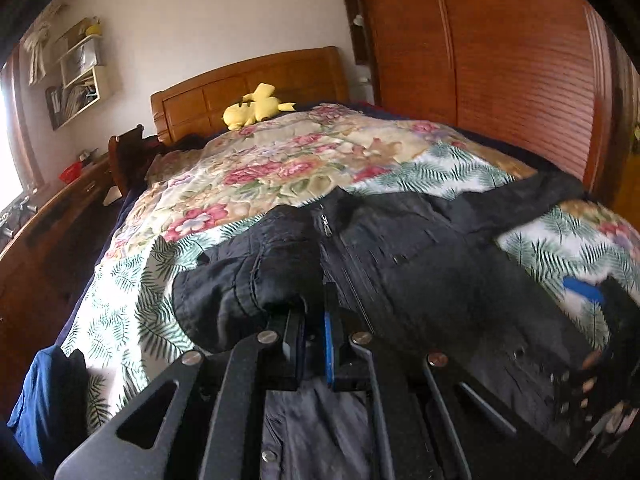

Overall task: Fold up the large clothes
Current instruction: 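Lower the folded sleeve flat onto the jacket front with the left gripper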

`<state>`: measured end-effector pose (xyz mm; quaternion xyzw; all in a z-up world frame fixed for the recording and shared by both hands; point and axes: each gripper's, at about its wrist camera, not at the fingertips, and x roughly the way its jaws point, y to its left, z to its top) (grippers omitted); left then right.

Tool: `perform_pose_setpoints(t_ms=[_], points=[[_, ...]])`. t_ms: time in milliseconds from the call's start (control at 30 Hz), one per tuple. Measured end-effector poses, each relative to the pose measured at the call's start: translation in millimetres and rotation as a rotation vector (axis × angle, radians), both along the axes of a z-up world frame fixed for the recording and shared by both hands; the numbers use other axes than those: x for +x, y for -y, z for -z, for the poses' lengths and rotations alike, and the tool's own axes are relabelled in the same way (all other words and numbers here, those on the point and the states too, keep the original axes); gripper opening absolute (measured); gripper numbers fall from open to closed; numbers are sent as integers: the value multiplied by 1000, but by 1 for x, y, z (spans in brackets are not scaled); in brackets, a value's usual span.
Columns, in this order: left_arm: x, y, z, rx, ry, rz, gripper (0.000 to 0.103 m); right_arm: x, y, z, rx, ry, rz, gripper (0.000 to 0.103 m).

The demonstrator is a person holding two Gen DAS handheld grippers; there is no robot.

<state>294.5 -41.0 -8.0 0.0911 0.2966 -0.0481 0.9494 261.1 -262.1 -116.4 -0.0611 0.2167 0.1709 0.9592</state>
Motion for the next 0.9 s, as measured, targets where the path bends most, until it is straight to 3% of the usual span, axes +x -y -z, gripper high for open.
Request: perform_pose_setpoints(t_ms=[233,467,900], points=[[-29,17,37,49,-22,39,7,1,-1,4,-14,-6,-2,103],[-50,16,74,18,-90,72,23,2,-11,11,-43,-22,0,103],[-110,-14,70,-78,-29,49,24,1,-37,16,-50,-44,-43,103]])
